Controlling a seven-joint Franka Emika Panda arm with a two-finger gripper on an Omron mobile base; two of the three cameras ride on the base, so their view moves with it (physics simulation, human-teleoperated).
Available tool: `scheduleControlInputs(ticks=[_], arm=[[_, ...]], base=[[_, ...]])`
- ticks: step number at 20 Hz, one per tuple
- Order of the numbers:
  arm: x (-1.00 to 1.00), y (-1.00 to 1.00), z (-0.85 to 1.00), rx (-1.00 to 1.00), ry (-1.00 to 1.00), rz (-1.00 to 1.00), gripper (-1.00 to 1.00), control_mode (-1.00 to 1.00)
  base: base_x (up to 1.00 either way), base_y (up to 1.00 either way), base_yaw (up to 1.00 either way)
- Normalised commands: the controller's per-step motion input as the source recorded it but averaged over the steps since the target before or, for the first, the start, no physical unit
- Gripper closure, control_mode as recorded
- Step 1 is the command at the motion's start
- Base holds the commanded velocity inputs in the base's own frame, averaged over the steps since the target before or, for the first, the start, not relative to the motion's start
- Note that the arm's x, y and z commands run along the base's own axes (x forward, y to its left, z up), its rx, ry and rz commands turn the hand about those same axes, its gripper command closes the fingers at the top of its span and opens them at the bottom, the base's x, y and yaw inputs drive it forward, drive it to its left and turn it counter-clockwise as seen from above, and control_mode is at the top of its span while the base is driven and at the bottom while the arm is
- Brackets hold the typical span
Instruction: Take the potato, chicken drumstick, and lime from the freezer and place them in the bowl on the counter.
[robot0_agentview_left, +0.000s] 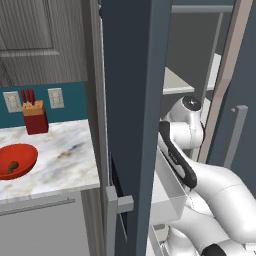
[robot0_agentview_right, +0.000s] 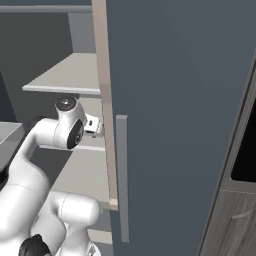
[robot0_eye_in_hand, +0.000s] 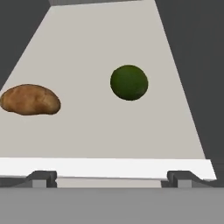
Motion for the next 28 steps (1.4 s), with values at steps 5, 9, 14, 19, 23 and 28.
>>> scheduleControlInputs(ticks=[5,9,14,19,23,28], arm=[[0.15,-0.03,0.00,0.00,0.00,0.00,-1.00,-1.00],[0.24,-0.01,0.00,0.00,0.00,-0.01,-1.00,-1.00],[0.28,-0.05,0.00,0.00,0.00,-0.02,-1.00,-1.00],[0.26,-0.06,-0.07,0.00,0.00,-0.06,-1.00,-1.00],[0.21,-0.11,-0.07,0.00,0.00,-0.08,-1.00,-1.00],[0.26,-0.08,-0.09,0.00,0.00,-0.04,-1.00,-1.00]], base=[[0.00,0.00,0.00],[0.00,0.00,0.00],[0.00,0.00,0.00],[0.00,0.00,0.00],[0.00,0.00,0.00],[0.00,0.00,0.00]])
